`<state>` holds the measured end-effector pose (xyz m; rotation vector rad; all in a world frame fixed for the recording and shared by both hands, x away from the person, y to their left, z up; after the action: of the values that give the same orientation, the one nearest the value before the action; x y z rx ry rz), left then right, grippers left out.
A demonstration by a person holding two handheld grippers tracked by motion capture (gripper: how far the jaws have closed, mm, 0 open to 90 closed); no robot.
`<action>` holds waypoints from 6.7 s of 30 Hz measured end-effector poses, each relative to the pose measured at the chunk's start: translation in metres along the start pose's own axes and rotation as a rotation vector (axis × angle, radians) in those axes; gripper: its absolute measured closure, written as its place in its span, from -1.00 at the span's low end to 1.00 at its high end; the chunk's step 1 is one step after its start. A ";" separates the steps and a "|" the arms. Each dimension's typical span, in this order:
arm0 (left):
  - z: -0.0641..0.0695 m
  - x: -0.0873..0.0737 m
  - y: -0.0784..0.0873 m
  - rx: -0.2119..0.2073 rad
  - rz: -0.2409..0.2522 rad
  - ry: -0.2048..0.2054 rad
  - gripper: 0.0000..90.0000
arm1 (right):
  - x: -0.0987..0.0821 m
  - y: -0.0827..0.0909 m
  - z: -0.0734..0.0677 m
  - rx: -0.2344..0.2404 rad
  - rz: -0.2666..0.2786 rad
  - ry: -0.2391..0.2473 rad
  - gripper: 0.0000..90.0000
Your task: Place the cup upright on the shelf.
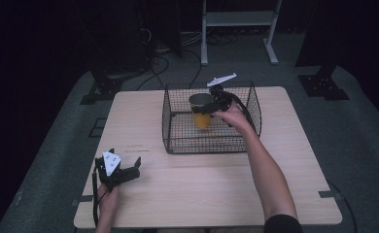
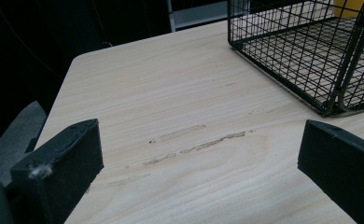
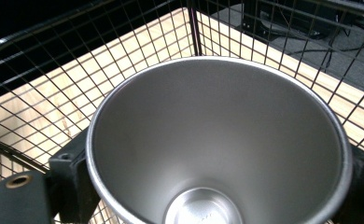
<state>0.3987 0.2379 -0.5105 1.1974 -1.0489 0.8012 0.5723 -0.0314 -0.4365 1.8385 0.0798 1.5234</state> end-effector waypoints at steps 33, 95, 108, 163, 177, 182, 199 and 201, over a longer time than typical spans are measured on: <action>0.001 0.000 0.000 -0.001 0.001 -0.002 -1.00 | -0.025 -0.020 -0.006 -0.014 -0.138 0.079 -0.79; 0.002 -0.001 -0.001 0.003 -0.006 -0.016 -1.00 | 0.012 0.032 -0.023 -0.071 0.030 0.072 -0.93; 0.002 -0.001 -0.001 0.005 -0.006 -0.021 -1.00 | 0.005 0.061 -0.033 -0.069 0.068 0.029 -0.91; 0.003 -0.001 -0.001 0.012 -0.009 -0.028 -1.00 | -0.089 0.134 -0.081 -0.071 0.058 0.014 -0.89; 0.003 -0.001 -0.001 0.013 -0.010 -0.030 -1.00 | -0.112 0.143 -0.088 -0.075 0.070 -0.013 -0.89; 0.003 -0.001 -0.001 0.013 -0.010 -0.031 -1.00 | -0.117 0.149 -0.089 -0.091 0.074 -0.015 -0.89; 0.003 -0.001 -0.001 0.014 -0.007 -0.033 -1.00 | -0.147 0.172 -0.087 -0.139 0.085 -0.069 -0.89; 0.003 -0.001 -0.001 0.014 -0.007 -0.034 -1.00 | -0.153 0.174 -0.086 -0.151 0.085 -0.073 -0.89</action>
<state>0.3987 0.2349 -0.5118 1.2300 -1.0673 0.7863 0.3840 -0.1894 -0.4626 1.7940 -0.1450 1.4761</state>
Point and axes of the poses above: each handheld gripper's, and its own axes: y roughly backward along the jaws, x roughly out of its top, z roughly to its right, the point moved 10 cm from there along -y, roughly forward along the jaws, and after that the axes turned 11 degrees about y, right-handed, at the moved point
